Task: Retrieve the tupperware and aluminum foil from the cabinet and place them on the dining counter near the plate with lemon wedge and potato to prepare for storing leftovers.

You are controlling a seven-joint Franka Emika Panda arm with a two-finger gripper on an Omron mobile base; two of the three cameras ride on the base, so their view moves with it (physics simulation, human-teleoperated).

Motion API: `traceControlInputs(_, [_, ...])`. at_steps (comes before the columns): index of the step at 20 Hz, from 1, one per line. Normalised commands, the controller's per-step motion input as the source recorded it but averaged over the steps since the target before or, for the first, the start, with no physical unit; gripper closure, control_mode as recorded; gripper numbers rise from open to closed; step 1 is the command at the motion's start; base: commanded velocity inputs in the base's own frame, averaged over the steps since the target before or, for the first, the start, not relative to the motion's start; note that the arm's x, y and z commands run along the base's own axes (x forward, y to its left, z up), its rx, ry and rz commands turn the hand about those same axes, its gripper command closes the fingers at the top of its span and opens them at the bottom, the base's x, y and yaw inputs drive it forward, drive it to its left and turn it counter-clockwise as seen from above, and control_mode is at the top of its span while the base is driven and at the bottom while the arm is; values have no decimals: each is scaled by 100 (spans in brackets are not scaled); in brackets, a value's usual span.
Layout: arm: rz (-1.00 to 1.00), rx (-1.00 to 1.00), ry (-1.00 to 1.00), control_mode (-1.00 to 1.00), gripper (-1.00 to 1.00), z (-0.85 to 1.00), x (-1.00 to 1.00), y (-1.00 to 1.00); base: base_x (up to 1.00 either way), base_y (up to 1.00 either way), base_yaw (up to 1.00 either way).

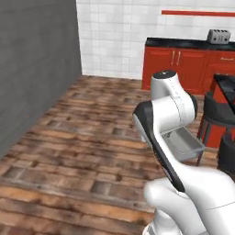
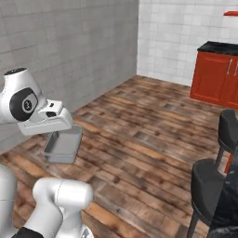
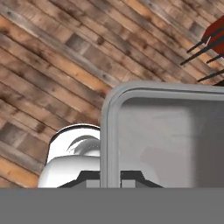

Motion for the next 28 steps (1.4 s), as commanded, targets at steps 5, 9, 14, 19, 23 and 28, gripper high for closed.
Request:
traceControlInputs(5, [0, 0, 0, 100, 100, 0, 0, 0, 77, 0, -59])
traceControlInputs(9, [0, 0, 0, 100, 100, 0, 0, 0, 85, 6, -56])
traceControlInputs(14, [0, 0, 0, 100, 100, 0, 0, 0, 84, 28, -57])
traceControlInputs(19, [0, 0, 0, 100, 100, 0, 0, 0, 77, 59, -59])
traceControlInputs(23, [0, 0, 0, 100, 100, 0, 0, 0, 80, 72, -57])
traceControlInputs(28, [0, 0, 0, 100, 100, 0, 0, 0, 86, 72, -55])
